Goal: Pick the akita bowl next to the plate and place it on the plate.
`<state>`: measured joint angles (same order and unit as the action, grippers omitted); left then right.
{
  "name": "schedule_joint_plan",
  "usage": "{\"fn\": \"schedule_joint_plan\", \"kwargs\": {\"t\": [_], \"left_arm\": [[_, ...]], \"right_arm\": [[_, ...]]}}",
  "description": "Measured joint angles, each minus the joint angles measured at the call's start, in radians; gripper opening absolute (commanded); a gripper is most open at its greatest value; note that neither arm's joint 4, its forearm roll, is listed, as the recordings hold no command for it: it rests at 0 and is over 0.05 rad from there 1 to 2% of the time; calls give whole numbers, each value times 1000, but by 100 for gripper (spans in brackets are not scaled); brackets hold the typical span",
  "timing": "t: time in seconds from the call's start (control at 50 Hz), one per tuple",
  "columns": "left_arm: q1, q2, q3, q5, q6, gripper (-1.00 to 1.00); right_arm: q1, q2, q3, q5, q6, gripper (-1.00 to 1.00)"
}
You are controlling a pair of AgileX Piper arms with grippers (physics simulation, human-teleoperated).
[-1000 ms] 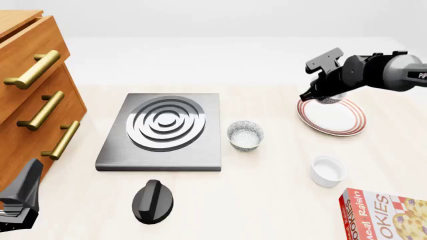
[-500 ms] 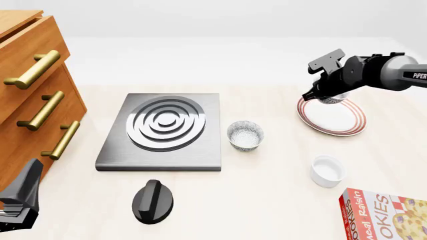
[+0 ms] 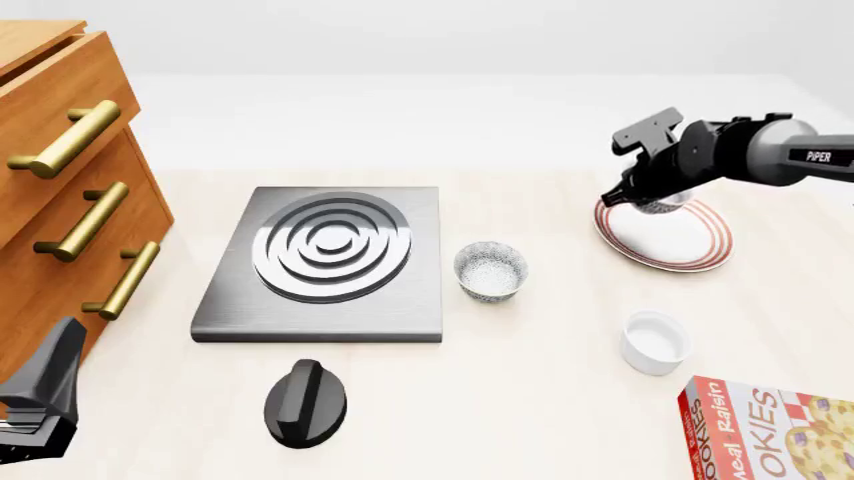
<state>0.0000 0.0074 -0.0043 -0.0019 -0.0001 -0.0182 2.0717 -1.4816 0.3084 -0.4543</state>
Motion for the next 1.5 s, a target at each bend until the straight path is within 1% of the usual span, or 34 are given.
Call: {"fn": "schedule_joint_plan", "kwargs": {"t": [0.66, 0.68, 1.08, 1.5], "left_arm": [[0, 0, 0, 0, 0, 100], [0, 0, 0, 0, 0, 100], [0, 0, 0, 0, 0, 100], [0, 0, 0, 0, 0, 100]], "right_arm": [[-10, 30, -2, -27, 8, -100], [-10, 30, -3, -27, 8, 100], [-17, -18, -5, -21, 10, 100], [-7, -238, 98, 17, -5, 100]]}}
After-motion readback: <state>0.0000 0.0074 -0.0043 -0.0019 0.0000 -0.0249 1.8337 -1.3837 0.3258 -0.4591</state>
